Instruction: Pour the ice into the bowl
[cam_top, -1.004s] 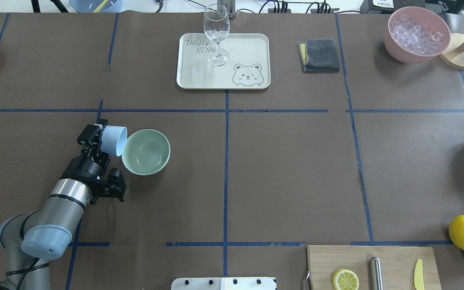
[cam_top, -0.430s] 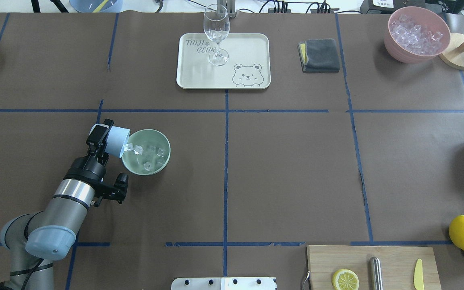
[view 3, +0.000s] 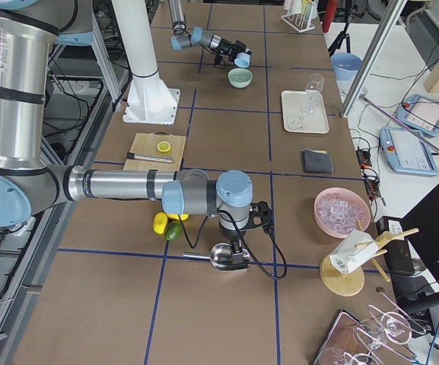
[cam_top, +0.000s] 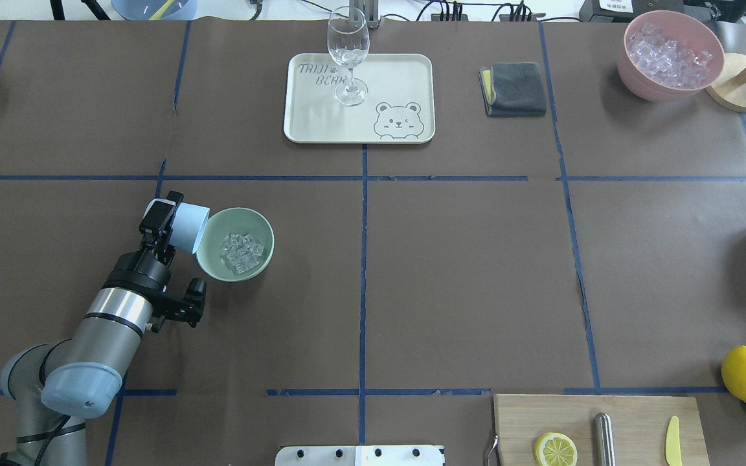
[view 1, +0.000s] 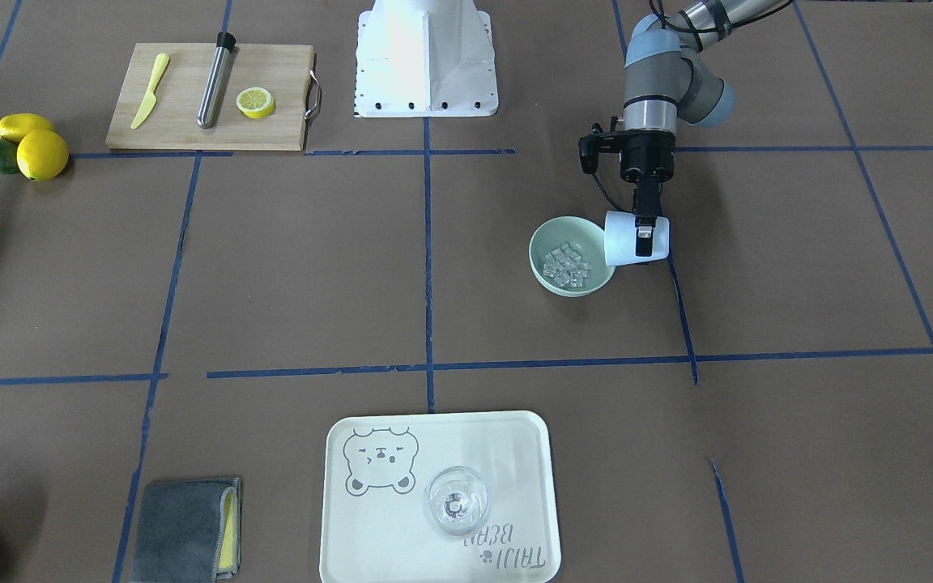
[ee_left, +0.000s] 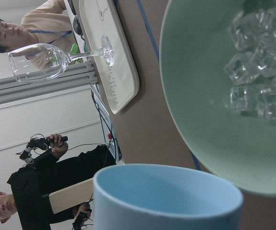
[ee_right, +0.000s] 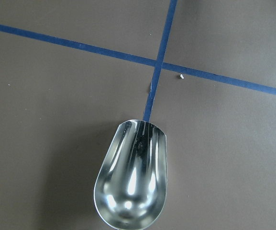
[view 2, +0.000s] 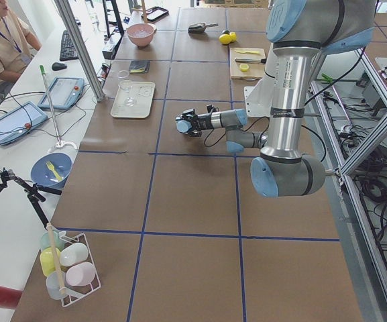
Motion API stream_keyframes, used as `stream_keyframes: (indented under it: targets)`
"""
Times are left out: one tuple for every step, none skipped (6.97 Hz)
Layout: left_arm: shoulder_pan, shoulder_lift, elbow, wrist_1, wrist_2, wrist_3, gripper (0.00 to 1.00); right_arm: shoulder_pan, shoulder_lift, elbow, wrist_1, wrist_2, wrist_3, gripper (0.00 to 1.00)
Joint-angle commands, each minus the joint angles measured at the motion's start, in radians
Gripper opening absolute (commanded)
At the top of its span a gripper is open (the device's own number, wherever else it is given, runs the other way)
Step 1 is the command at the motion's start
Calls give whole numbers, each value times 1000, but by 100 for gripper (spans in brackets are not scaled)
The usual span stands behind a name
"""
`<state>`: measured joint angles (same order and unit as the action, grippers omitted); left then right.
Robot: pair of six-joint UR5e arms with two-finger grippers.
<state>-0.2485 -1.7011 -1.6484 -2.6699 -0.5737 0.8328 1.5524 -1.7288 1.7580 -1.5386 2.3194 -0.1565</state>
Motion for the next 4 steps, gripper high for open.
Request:
stream_keyframes:
  targets:
    - [0, 0, -4, -10, -1, 0, 0, 0, 0, 0, 0, 0, 0, 100]
    - [0, 0, -8, -39, -2, -24, 0, 0, 0, 0, 0, 0, 0, 100]
    - [0, 0, 8, -179, -2, -81, 0, 0, 0, 0, 0, 0, 0, 100]
    - [2, 1, 16, -334, -6, -133, 0, 0, 0, 0, 0, 0, 0, 100]
